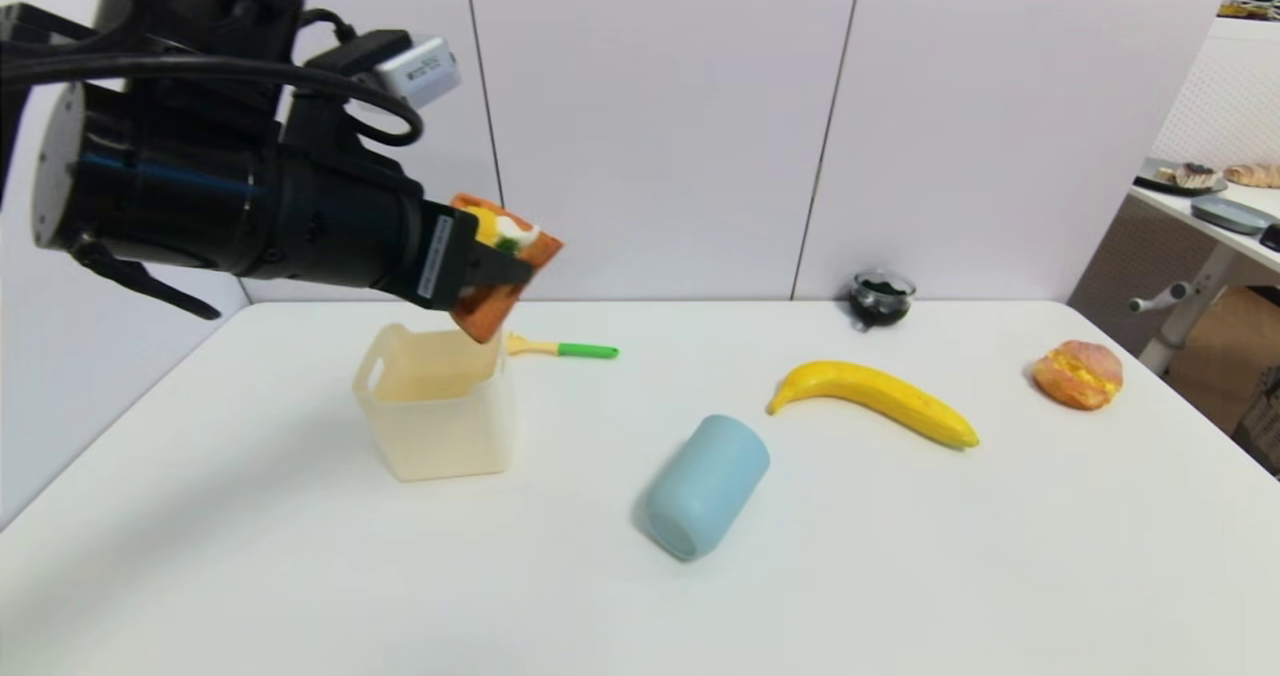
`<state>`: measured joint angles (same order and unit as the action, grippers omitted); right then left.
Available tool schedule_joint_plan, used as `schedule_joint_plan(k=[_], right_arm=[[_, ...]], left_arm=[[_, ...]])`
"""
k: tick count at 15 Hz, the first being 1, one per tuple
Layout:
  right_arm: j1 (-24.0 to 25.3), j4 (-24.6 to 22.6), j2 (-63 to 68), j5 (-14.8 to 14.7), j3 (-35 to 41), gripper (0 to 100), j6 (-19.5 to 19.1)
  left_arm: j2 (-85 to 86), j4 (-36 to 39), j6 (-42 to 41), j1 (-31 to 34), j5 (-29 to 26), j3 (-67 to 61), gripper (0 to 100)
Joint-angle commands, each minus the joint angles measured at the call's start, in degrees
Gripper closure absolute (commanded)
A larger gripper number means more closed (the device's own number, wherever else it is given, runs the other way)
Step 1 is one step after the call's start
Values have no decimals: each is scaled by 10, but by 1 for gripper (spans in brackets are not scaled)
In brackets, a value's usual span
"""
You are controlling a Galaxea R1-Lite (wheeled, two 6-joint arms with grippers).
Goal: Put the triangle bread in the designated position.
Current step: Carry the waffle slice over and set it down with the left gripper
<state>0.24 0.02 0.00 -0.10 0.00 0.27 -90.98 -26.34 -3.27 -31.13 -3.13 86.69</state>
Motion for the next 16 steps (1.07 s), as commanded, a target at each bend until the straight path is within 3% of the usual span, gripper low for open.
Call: schedule_joint_plan(k=[1, 11, 16], right_arm=[[0, 0, 1, 0, 1, 0, -1], [0, 0, 1, 0, 1, 0, -1], [0, 0, 1, 0, 1, 0, 1]], left_arm=[[50, -3, -43, 110, -1, -5, 100], [60, -5, -77, 291, 1, -38, 100], [31, -5, -79, 313, 1, -84, 100]])
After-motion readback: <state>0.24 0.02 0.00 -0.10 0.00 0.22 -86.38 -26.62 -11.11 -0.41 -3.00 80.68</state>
